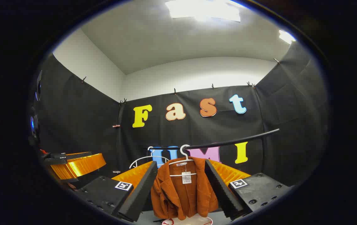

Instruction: Grasp the clothes on the hanger with both hands and then place them into the laundry hamper below.

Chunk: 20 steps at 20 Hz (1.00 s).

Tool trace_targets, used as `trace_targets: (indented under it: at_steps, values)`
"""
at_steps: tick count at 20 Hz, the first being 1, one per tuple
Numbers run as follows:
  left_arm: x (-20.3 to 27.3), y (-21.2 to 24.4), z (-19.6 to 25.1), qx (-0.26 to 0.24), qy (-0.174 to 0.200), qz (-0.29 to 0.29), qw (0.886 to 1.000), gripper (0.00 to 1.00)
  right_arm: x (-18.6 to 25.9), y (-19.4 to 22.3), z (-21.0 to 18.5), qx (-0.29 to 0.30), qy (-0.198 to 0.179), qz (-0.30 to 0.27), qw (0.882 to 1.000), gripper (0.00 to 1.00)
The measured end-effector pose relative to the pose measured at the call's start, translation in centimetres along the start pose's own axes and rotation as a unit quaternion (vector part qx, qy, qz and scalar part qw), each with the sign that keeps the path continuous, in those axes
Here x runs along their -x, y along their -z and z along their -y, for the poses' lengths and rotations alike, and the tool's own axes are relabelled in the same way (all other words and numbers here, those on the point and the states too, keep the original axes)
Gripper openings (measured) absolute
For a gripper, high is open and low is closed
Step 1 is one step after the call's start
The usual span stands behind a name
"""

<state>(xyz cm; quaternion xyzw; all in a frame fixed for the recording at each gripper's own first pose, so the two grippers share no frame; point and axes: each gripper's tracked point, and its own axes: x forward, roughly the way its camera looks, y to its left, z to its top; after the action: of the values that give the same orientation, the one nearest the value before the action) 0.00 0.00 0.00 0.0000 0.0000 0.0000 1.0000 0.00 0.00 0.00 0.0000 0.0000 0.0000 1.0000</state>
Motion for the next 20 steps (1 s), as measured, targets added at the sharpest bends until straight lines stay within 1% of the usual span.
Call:
trace_targets:
  at_steps: [9,20]
  values:
    - [-0.46,0.4,0.22,0.0,0.012,-0.006,1.0,0.93,0.0,-0.32,-0.1,0.003,0.002,0.005,1.0,0.97]
    - [0.13,0.0,-0.5,0.0,0.01,-0.001,1.0,0.93,0.16,-0.23,-0.8,0.004,0.001,0.007,1.0,0.97]
